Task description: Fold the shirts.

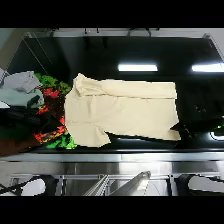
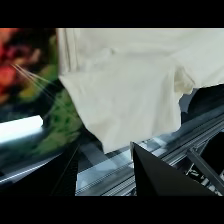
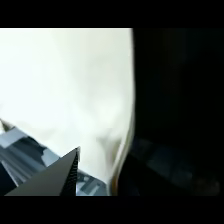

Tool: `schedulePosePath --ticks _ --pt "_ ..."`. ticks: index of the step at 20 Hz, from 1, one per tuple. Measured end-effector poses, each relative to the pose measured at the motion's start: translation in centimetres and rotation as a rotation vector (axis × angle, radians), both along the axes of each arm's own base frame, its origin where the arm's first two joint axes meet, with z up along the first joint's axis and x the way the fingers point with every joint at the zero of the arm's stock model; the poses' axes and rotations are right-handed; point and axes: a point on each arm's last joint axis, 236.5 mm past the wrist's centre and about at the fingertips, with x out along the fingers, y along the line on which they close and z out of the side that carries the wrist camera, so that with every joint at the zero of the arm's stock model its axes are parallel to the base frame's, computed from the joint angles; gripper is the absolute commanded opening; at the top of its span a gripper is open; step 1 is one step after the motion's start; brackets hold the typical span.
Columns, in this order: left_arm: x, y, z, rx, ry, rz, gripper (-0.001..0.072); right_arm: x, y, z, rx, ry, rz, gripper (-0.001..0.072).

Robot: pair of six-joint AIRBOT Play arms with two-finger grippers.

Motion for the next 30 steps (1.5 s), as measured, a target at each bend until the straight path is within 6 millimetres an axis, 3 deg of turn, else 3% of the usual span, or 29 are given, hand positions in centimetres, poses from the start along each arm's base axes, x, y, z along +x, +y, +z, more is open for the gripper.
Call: schedulePosePath --ticks 1,4,7,8,9,10,12,15,17,21,23,27,30 --pt "-0.9 -0.6 -0.8 0.000 0.019 -0.003 0.0346 -0.1 0.5 -0.1 0.002 0.002 0.020 0.0143" --pt "-3.0 -2.7 -2.8 0.017 0.048 -0.043 0.0346 0.5 1.0 -0.3 -0.003 -0.017 0.039 0.0161" --pt "-3.4 -4.5 -4.0 0.048 0.028 -0.087 0.0346 1.1 1.2 -0.2 -0.002 -0.032 0.036 0.0160" --pt "-3.1 -5.2 -4.3 0.058 0.010 -0.101 0.0344 1.3 1.2 -0.2 -0.006 -0.038 0.032 0.0154" --pt "-2.7 -5.6 -4.5 0.070 -0.003 -0.110 0.0264 1.5 1.2 -0.2 -0.009 -0.043 0.027 0.0150" --pt "-1.9 -5.9 -4.9 0.094 -0.026 -0.114 0.0012 1.6 1.2 -0.2 -0.010 -0.048 0.026 0.0098" --pt "-0.6 -6.3 -5.3 0.119 -0.056 -0.132 0.0021 1.8 1.0 -0.3 -0.018 -0.054 0.020 0.0015" --pt "1.5 -6.1 -5.2 0.150 -0.099 -0.150 0.0021 1.8 0.6 -0.2 -0.036 -0.058 0.020 0.0015" --pt "2.2 -4.5 -4.8 0.195 -0.125 -0.146 0.0021 1.2 -0.5 -0.1 -0.071 -0.039 0.014 0.0015" --pt "1.2 -0.8 -2.5 0.196 -0.124 -0.042 0.0022 -0.2 -3.6 0.9 -0.111 -0.010 -0.050 0.0015" --pt "0.1 0.7 -1.6 0.195 -0.140 0.016 0.0022 -0.3 -3.8 2.2 -0.071 -0.013 -0.093 0.0015" --pt "-0.4 1.0 1.7 0.133 -0.253 0.100 0.0021 -0.7 -3.6 4.3 -0.021 -0.015 -0.123 0.0016" --pt "1.9 0.3 6.7 0.101 -0.434 0.133 0.0022 1.6 -3.0 6.8 0.029 -0.113 -0.181 0.0017"
